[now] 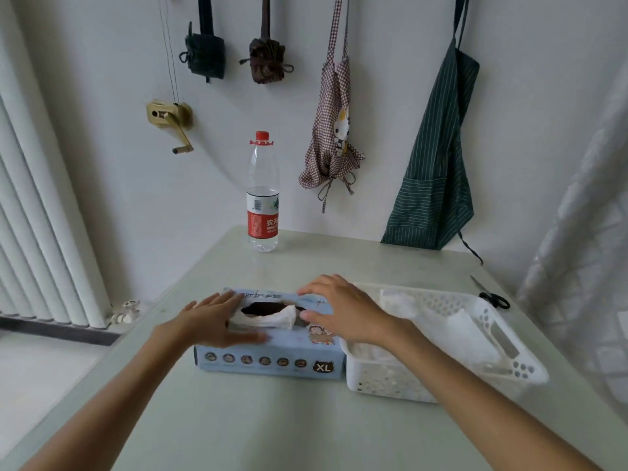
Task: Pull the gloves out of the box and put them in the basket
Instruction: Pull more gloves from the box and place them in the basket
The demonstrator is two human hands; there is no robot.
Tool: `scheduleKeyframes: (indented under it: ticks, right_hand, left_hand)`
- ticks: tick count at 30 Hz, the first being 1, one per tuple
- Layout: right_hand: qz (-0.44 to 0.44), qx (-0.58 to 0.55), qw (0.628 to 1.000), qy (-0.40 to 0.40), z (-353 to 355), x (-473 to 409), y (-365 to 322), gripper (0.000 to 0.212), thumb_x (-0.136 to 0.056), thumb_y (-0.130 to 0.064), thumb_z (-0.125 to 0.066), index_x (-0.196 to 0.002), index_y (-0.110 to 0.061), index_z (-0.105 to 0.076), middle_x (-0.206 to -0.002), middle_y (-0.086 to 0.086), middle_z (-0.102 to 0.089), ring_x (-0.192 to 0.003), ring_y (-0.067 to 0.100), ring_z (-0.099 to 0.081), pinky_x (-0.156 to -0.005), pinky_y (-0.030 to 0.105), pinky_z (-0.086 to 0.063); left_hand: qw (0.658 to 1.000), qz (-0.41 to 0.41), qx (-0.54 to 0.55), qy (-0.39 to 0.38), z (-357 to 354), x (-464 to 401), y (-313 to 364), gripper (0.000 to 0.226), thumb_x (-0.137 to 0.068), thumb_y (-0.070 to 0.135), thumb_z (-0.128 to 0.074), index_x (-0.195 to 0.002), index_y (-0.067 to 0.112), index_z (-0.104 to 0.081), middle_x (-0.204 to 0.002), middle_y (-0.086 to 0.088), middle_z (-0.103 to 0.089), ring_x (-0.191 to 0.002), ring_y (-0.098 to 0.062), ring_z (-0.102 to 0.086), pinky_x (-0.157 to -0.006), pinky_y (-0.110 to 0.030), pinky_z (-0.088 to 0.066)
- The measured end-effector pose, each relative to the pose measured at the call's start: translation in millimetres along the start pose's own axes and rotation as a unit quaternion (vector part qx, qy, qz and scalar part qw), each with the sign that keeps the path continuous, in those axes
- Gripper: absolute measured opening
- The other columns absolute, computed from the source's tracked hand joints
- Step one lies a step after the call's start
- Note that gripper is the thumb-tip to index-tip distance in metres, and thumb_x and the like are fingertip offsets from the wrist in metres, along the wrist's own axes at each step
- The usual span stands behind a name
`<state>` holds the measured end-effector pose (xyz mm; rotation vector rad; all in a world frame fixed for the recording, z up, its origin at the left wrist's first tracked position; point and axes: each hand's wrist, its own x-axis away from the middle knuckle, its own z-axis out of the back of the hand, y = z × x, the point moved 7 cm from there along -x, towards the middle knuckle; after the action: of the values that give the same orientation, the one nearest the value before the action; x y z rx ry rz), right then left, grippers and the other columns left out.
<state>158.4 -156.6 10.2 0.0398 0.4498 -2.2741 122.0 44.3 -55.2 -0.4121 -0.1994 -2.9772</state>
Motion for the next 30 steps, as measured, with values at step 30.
scheduleKeyframes:
  ticks: [30]
  right_hand:
    - [-0.074,-0.329,0.941,-0.004,17.7,-50.1,-5.7,0.017,-0.095,-0.012,-0.054,-0.100,-0.009,-0.069,-0.096,0.010,-0.068,-0.088,0.012,-0.059,-0.092,0.031,-0.049]
  left_hand:
    - [0.995,-0.014,0.040,0.086,26.3,0.8,-3.9,0.125,-0.047,0.095,-0.035,-0.150,0.030,-0.010,-0.155,-0.002,-0.017,-0.140,-0.026,-0.019,-0.114,-0.047,-0.015]
